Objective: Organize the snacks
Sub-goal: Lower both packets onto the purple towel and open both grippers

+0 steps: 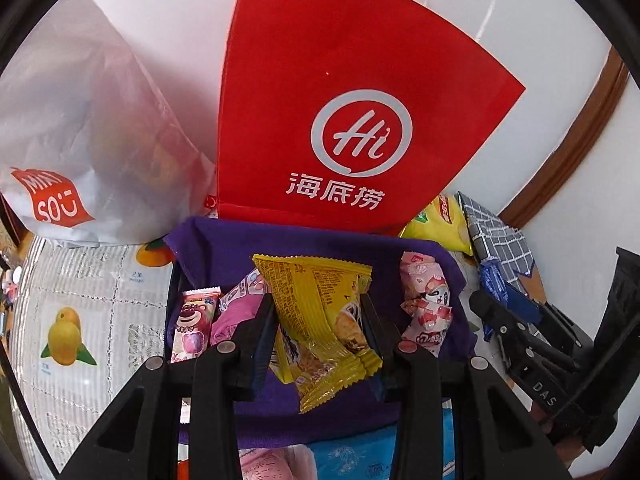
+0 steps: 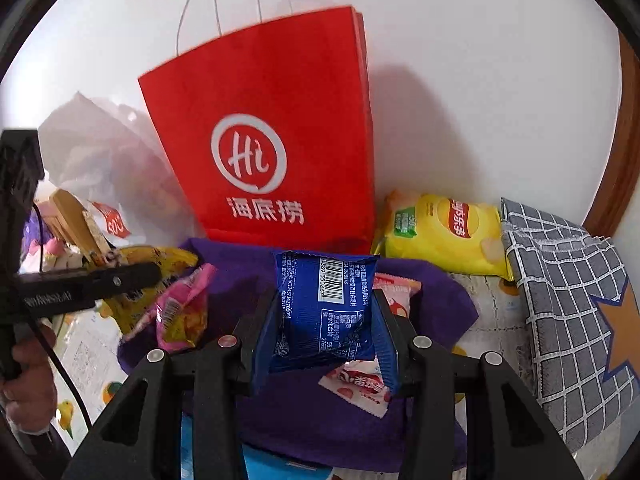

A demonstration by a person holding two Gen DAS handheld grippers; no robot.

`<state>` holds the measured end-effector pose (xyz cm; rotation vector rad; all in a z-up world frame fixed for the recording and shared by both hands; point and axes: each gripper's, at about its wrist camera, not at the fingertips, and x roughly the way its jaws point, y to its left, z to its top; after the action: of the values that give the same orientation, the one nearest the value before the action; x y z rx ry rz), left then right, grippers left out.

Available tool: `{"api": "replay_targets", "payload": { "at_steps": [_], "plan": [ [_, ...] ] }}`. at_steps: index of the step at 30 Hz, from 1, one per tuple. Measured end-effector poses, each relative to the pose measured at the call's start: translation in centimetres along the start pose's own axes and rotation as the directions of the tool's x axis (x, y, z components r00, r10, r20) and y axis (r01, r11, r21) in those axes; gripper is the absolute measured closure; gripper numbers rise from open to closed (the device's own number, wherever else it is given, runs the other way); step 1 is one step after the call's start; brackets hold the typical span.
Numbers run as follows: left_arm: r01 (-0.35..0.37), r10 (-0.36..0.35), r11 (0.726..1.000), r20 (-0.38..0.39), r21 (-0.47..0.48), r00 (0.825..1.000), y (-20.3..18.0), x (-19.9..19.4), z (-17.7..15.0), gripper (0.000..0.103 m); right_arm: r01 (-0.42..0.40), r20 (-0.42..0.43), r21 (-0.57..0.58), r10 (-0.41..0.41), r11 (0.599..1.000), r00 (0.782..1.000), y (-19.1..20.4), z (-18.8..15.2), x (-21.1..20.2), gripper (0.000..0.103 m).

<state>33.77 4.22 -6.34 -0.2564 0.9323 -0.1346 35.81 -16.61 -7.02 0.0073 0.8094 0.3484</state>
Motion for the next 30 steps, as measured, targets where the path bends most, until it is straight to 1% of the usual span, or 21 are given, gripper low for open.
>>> {"api": "replay_targets", "payload": {
  "at_steps": [3,10,18,22,30],
  "plan": [
    [-0.01,0.01,1.0,-0.012,-0.004,1.0,0.3,0.5,0.1,0.066,-0.005,-0.021,0.006,0.005,1.0,1.0,-0.3,-0.2,0.7,0.059],
    [-0.003,0.002,1.0,-0.049,-0.025,0.999,1.1,1.6,0.0,0.066,-0.001,-0.061,0.007,0.001,1.0,0.998,-0.6,-0.7,2.1,0.059],
    [-0.016,0.014,1.0,-0.064,-0.027,0.998,1.2,2.1,-0.2,0.066,0.006,-0.096,0.0,-0.006,1.0,0.995,-0.7,-1.1,3.1,0.058],
    [-0.021,0.02,1.0,-0.072,-0.019,0.997,1.1,2.3,-0.2,0.066,0.017,-0.104,0.0,-0.017,1.0,0.994,-1.0,-1.2,3.3,0.058],
    [-0.036,0.033,0.999,-0.113,-0.025,0.993,1.4,3.4,-0.3,0.066,0.055,-0.131,0.018,-0.052,0.998,0.99,-1.8,-1.5,4.0,0.058]
  ]
}}
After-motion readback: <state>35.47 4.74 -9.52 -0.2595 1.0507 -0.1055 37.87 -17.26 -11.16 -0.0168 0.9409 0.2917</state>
